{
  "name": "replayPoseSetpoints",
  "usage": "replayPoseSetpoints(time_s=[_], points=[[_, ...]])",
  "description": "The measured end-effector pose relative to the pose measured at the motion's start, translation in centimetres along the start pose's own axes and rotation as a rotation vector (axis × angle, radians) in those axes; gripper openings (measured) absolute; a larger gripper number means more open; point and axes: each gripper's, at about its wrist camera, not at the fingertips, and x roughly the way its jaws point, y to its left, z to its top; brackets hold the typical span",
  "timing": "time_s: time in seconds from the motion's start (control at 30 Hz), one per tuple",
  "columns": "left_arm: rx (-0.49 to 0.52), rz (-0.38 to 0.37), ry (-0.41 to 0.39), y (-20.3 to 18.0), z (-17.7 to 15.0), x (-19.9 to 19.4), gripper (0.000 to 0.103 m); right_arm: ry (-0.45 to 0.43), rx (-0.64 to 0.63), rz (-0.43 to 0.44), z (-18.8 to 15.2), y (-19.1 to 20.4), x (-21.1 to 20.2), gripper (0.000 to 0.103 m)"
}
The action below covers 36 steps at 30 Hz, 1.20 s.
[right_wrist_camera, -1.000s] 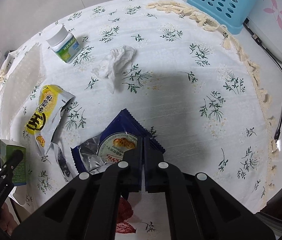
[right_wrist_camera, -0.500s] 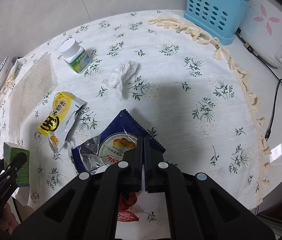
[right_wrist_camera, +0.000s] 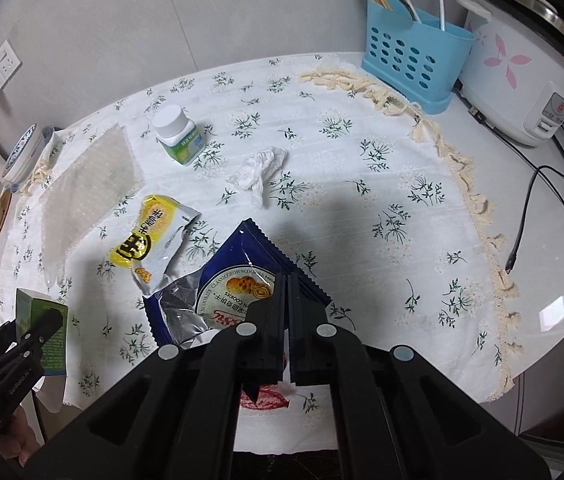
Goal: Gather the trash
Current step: 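Lift the green box and blue packet off the table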
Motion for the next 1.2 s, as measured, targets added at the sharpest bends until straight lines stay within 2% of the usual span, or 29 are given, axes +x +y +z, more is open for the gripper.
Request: replayPoseSetpoints(time_s=[0.63, 1.2], points=[[0.015, -0.011, -0.055, 1.3, -2.1, -6.1, 0.049, -0.1, -0.017, 0.036, -3.3, 2.5, -6.7, 0.0], [0.009, -0.028, -0.071, 3.0, -6.0, -10.4, 0.049, -0.144, -0.049, 0.103, -7.8, 4.8, -11.4, 0.0]])
